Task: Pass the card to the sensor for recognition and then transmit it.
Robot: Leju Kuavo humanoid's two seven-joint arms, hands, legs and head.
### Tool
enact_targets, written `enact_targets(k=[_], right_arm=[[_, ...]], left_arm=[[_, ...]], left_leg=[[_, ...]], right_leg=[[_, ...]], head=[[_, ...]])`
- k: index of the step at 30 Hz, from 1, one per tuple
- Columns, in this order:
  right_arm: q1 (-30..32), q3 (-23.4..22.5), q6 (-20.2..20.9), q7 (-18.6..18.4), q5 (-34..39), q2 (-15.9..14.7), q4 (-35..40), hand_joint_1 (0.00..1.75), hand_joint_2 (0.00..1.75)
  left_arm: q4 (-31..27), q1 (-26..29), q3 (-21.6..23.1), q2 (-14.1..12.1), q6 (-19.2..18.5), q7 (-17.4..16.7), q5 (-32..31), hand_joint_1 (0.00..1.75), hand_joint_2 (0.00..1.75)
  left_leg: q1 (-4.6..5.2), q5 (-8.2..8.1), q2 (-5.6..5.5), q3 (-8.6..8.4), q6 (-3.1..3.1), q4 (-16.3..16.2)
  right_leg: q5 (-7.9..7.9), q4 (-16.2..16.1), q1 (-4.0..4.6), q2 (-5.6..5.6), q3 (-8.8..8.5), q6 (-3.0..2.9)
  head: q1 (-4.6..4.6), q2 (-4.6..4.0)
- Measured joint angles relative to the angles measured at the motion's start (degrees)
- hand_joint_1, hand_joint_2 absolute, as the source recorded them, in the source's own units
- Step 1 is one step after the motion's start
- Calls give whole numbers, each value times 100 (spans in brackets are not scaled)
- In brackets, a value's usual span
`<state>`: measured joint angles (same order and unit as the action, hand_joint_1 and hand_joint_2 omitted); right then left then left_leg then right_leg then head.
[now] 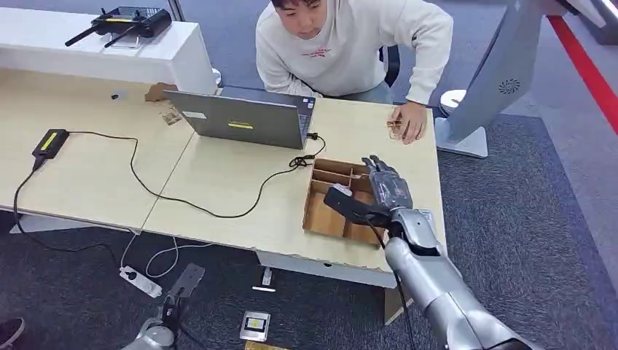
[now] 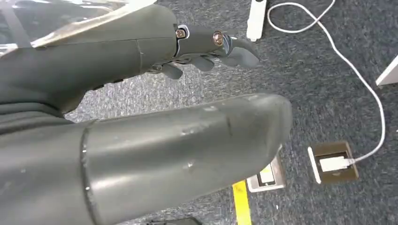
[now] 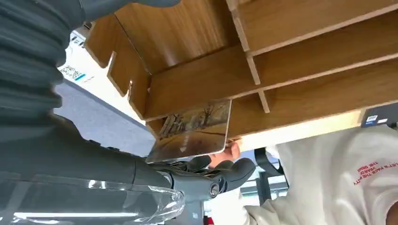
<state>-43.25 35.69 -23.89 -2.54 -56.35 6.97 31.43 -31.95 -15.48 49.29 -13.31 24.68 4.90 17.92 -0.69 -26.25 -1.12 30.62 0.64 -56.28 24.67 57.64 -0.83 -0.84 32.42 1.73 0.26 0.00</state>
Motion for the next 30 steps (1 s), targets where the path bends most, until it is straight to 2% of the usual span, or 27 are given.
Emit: enact_targets(k=[14,18,21,30], right_arm=[[-2,-22,-127,57,131,-79,-48,0,175],[-87,-103,-151,327,249,-144,-33,0,175],[-374,-151,-92,619,475,-260,-37,0,175],[-620,-203,-264,782,693,-360,-33,0,175]], left_arm=[[-68,-68,28,-55,-81,-4,94,0,0],[-87,-78,46,-63,-83,13,146,0,0],[-92,-111,59,-63,-114,13,188,0,0],[-72,-193,94,-31,-122,111,258,0,0]], left_leg=[[0,0,0,-1,0,0],[1,0,0,0,0,0],[1,1,1,-1,0,0],[0,0,1,-2,1,-1]], right_leg=[[0,0,0,-1,0,0],[0,0,0,-1,1,0],[-1,0,-1,-1,0,0],[-1,0,0,-1,0,-1]], head=[[0,0],[0,0],[0,0],[0,0]])
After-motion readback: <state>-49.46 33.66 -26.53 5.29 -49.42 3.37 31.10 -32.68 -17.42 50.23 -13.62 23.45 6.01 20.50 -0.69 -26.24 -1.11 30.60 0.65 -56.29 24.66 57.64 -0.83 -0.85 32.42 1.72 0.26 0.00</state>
